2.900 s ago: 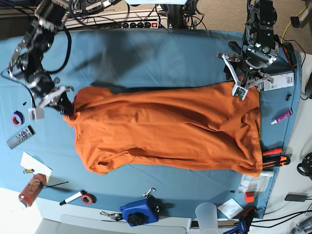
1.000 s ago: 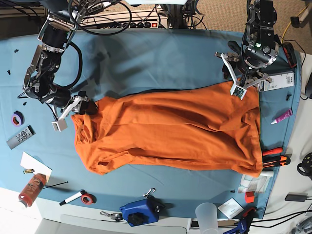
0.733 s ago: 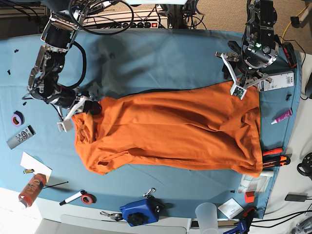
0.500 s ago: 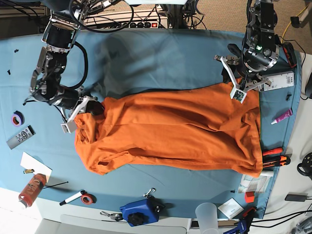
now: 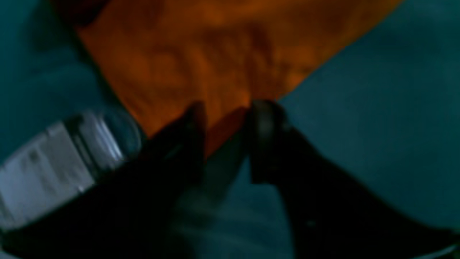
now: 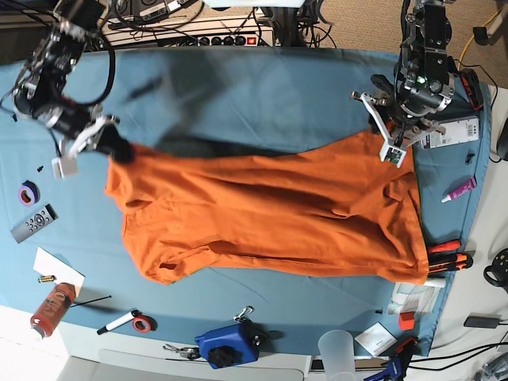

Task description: Layout the t-shirt on the table in an organized manner, then fold the t-shirt properly

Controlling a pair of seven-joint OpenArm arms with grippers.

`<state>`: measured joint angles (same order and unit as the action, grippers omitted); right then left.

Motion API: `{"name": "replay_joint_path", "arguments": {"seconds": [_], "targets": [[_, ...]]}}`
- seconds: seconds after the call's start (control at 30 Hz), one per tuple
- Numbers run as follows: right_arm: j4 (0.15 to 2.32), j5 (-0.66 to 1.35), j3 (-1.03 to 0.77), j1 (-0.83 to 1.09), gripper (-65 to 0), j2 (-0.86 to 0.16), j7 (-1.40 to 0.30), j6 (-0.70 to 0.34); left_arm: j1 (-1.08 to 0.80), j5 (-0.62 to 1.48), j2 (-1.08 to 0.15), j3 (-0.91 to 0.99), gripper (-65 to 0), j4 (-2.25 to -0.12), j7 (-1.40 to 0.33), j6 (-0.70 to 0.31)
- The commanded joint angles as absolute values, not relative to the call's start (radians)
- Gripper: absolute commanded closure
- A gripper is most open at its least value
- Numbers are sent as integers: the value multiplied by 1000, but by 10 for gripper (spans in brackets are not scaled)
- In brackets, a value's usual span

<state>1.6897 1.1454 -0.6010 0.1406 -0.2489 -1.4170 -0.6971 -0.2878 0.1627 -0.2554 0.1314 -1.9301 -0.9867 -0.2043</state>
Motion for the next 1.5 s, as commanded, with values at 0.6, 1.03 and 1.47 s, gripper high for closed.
{"name": "replay_joint_path", "arguments": {"seconds": [0.6, 1.03, 1.47], "targets": [[1708, 1215, -606, 241, 0, -266, -1396, -698, -283, 5, -337, 134, 0, -1946, -1028, -202], [1710, 1267, -671, 274, 0, -266, -1396, -698, -450, 20, -355, 134, 0, -2014, -1044, -197], [1709, 1290, -675, 299, 0, -266, -1396, -698, -429, 10, -355, 134, -309, -2014, -966, -344]]}}
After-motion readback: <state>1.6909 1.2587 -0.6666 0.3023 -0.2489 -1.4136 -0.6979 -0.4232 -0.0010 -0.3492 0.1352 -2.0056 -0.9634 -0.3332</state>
